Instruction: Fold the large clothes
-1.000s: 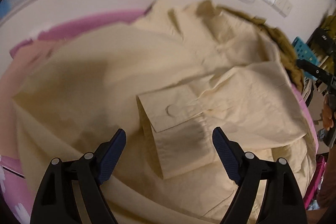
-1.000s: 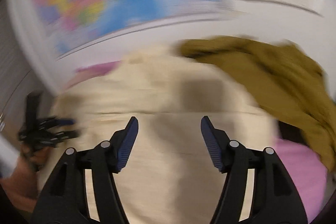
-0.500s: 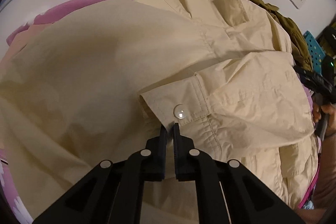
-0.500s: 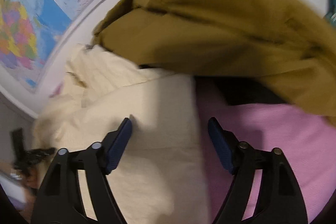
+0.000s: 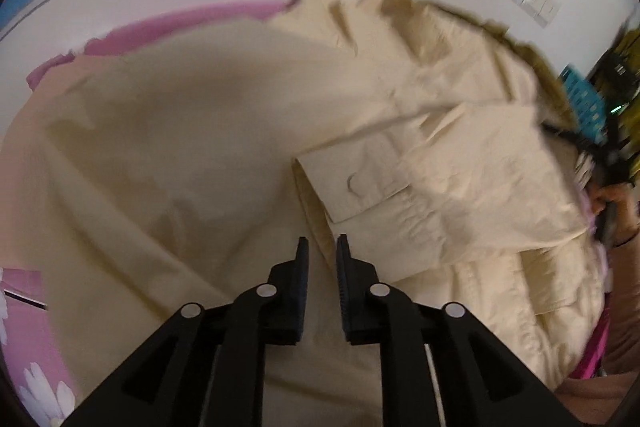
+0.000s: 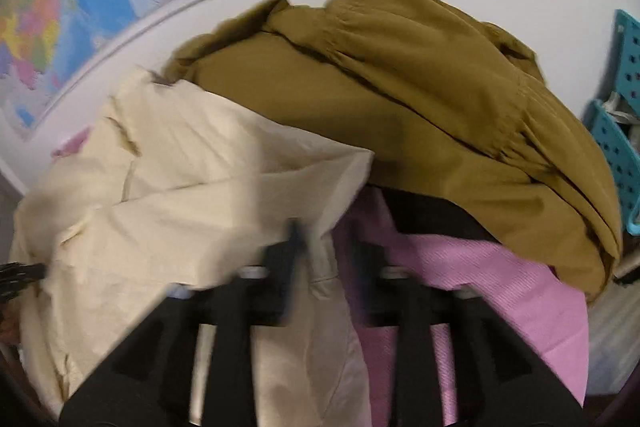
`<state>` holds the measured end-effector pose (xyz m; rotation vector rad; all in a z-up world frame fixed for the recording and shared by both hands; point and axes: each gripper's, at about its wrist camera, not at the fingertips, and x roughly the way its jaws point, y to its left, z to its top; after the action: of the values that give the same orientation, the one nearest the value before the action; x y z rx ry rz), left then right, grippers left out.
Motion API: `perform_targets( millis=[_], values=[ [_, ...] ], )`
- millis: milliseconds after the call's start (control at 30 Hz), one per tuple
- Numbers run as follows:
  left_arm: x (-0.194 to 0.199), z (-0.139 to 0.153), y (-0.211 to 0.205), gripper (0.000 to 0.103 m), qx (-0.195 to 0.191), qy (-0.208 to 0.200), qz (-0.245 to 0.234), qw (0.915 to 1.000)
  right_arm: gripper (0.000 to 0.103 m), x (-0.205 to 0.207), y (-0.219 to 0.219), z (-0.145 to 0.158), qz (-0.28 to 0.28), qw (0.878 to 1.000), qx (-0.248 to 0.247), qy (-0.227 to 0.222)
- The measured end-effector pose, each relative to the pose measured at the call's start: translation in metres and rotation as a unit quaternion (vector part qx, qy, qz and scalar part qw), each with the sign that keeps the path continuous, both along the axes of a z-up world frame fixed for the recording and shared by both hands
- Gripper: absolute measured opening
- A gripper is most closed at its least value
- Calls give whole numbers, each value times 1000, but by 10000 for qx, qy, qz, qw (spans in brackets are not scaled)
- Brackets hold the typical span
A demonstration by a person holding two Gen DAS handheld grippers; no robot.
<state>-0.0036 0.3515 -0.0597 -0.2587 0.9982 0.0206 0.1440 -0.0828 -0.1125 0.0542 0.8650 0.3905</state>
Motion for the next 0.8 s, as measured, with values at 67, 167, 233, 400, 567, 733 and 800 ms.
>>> perform_targets(
  millis=[67, 167, 233, 400, 567, 733, 800],
  values=[
    [-15, 15, 7, 30, -4, -377, 69, 9993, 46, -13, -1, 12, -148, 9994, 15, -319],
    [-36, 35, 18, 36, 149, -782, 209, 9966, 47, -45, 5, 44, 45, 9961, 333, -817],
    [-48, 45, 25, 40, 195, -984, 323, 9944, 55, -76, 27, 59, 963, 9895, 698, -822],
    [-64, 56, 38, 45, 274, -1217, 692, 9898, 66, -154, 117, 49, 3369, 9360, 966, -319],
    [-77, 53, 54, 47, 155, -1177, 1003, 9878, 68, -215, 195, 6, 4877, 8655, 1006, 546],
    [-94, 51, 63, 51, 108, -1239, 1130, 9858, 67, -228, 219, -29, 5204, 8371, 1068, 1302],
    [-99, 51, 66, 51, 103, -1258, 1191, 9848, 62, -211, 215, -34, 5000, 8414, 1309, 1576]
  ],
)
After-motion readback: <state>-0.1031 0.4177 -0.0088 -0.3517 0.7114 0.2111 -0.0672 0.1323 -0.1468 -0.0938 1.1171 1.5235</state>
